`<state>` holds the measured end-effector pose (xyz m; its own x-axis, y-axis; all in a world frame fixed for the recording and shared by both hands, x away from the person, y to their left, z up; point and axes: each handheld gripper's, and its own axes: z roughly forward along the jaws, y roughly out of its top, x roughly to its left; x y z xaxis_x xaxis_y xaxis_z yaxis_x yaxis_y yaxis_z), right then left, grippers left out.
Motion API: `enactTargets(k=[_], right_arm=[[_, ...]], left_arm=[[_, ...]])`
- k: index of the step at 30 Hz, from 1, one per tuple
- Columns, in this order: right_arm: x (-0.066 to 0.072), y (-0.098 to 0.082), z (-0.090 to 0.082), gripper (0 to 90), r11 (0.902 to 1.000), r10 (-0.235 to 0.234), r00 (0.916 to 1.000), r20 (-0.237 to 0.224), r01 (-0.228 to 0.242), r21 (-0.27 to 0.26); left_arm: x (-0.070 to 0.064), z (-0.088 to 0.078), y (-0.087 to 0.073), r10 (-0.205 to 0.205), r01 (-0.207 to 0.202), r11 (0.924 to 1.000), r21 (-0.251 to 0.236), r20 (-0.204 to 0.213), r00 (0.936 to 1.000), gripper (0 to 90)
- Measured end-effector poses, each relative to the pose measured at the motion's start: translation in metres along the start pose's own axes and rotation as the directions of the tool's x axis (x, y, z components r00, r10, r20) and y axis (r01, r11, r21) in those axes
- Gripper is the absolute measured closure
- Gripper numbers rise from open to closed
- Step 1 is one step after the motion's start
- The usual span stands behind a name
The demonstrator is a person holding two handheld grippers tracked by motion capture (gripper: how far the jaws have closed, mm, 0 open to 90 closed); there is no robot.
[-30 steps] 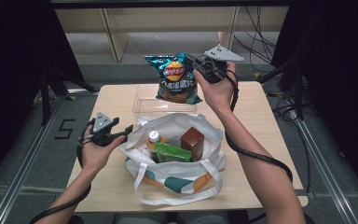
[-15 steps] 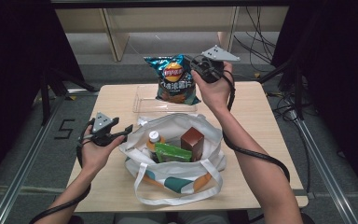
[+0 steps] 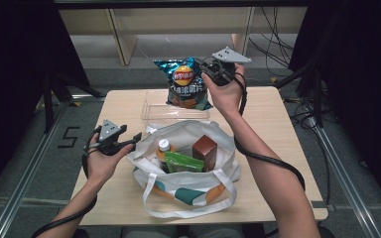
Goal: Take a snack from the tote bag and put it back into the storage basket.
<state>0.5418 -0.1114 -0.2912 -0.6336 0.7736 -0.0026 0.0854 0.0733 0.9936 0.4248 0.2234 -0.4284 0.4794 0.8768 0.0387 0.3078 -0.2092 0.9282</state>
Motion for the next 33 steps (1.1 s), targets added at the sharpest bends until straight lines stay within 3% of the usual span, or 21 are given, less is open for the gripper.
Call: enactTargets(k=[1, 5, 6, 7, 33], right_arm=[[0.0, -0.001, 0.001, 89.3, 0.9999, 0.017, 0.9998, 0.003, -0.017, 0.0], [-0.002, -0.001, 0.004, 89.4, 1.0, 0.0, 1.0, 0.003, 0.0, 0.0], [-0.001, -0.001, 0.005, 89.3, 0.9997, 0.022, 0.9997, 0.007, -0.022, 0.008], [-0.003, -0.001, 0.006, 89.4, 1.0, 0.003, 1.0, 0.004, -0.003, 0.004], [-0.009, -0.013, 0.032, 89.3, 0.9974, 0.059, 0.9981, 0.02, -0.06, 0.04]], left_arm=[[0.0, 0.0, 0.0, 0.0, 0.0, 1.0, -0.001, 0.0, 1.0, 35.2], [0.0, 0.0, 0.0, 0.0, 0.0, 1.0, -0.002, -0.001, 1.0, 35.2], [0.0, 0.0, 0.0, 0.002, -0.002, 1.0, -0.001, -0.001, 1.0, 35.1], [0.0, 0.0, 0.0, 0.002, -0.002, 1.0, -0.001, -0.001, 1.0, 35.1], [0.002, 0.0, 0.0, 0.0, 0.0, 1.0, 0.001, -0.003, 1.0, 34.9]])
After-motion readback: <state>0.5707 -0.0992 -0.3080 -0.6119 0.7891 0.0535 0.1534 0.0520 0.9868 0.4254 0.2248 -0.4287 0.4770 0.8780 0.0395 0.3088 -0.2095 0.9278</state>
